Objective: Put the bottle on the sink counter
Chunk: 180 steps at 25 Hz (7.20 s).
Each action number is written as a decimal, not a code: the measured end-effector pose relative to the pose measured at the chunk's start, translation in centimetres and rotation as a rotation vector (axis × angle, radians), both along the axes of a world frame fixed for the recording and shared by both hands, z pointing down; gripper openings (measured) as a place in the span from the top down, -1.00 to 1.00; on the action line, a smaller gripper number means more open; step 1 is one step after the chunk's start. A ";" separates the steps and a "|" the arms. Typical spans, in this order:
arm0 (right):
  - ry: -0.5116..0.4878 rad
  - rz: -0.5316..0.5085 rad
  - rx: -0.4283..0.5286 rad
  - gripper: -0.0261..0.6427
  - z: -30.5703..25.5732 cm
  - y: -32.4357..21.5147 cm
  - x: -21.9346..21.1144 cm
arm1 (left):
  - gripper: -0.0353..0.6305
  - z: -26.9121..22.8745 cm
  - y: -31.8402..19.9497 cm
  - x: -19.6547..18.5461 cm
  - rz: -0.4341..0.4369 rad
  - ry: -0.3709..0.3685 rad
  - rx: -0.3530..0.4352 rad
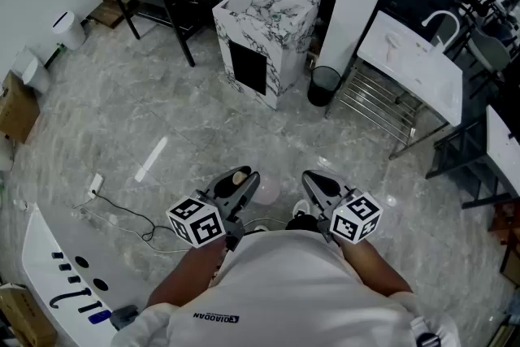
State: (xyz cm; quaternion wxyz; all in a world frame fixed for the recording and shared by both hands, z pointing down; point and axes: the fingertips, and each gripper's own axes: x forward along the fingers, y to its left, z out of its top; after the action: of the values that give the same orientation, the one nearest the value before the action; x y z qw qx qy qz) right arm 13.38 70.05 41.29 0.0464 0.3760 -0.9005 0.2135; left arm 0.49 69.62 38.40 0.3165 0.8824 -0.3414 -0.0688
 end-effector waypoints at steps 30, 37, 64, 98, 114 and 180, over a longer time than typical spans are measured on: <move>-0.042 0.034 -0.035 0.80 0.1 -0.9 -1.0 | 0.50 0.0 0.1 -1.8 -0.016 0.005 0.011; -0.035 0.009 -0.043 0.79 0.2 -0.8 -2.8 | 0.50 0.5 0.0 -3.5 -0.035 0.008 -0.010; -0.079 -0.005 -0.059 0.79 1.5 -14.3 -2.6 | 0.50 1.6 -11.8 -4.1 -0.106 -0.002 -0.035; -0.123 -0.061 -0.045 0.80 0.7 -39.6 4.3 | 0.50 -0.3 -36.7 3.0 -0.173 -0.058 -0.016; -0.103 -0.058 -0.047 0.80 1.5 -44.4 3.4 | 0.50 0.1 -41.9 1.8 -0.160 -0.059 -0.010; -0.069 0.306 -0.034 0.79 2.7 -77.9 -18.7 | 0.50 2.9 -80.3 -21.4 0.156 -0.110 0.043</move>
State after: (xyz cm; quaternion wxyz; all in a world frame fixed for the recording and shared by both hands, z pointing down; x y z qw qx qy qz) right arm -5.30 -7.85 44.03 -0.0113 0.5006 -0.8299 0.2460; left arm -20.89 -10.70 41.28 0.2826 0.9153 -0.2871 -0.0025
